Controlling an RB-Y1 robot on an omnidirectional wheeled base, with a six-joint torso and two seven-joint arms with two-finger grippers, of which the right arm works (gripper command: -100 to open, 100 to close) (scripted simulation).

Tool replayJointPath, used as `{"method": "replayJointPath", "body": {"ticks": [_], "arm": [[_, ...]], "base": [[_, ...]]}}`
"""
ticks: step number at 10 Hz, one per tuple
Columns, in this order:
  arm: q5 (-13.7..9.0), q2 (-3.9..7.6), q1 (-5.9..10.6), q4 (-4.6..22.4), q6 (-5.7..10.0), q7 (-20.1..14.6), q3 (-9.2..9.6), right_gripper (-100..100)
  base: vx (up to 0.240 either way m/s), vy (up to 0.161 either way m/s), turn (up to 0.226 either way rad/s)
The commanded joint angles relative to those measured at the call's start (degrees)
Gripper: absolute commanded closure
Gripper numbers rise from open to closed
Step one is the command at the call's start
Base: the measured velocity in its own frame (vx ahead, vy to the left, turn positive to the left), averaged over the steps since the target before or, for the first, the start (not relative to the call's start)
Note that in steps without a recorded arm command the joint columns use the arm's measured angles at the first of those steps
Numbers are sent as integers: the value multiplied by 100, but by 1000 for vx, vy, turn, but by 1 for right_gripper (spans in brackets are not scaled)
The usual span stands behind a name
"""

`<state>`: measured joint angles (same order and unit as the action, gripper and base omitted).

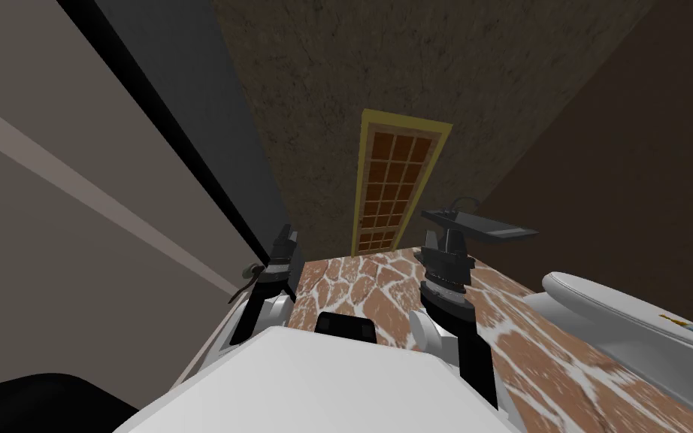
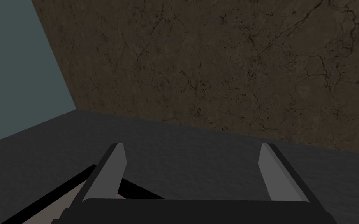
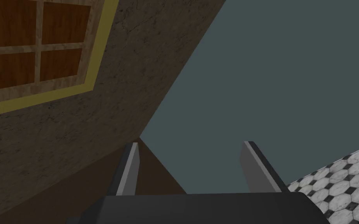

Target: Pull the door open

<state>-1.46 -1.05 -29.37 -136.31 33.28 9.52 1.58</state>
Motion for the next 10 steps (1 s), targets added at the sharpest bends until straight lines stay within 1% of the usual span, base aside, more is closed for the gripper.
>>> {"method": "replayJointPath", "body": {"ticks": [1, 2, 3, 7, 10], "arm": [[-7, 49, 54, 181, 28, 142, -6, -100], [-11, 69, 79, 266, 42, 208, -8, -100], [-17, 109, 129, 435, 68, 340, -14, -100], [-36, 208, 266, 898, 140, 702, -29, -100], [-53, 291, 397, 1339, 209, 1046, -43, -100]], "base": [[52, -62, 47], [65, 7, 60], [70, 23, 56], [82, 6, 41], [80, -8, 59]]}}
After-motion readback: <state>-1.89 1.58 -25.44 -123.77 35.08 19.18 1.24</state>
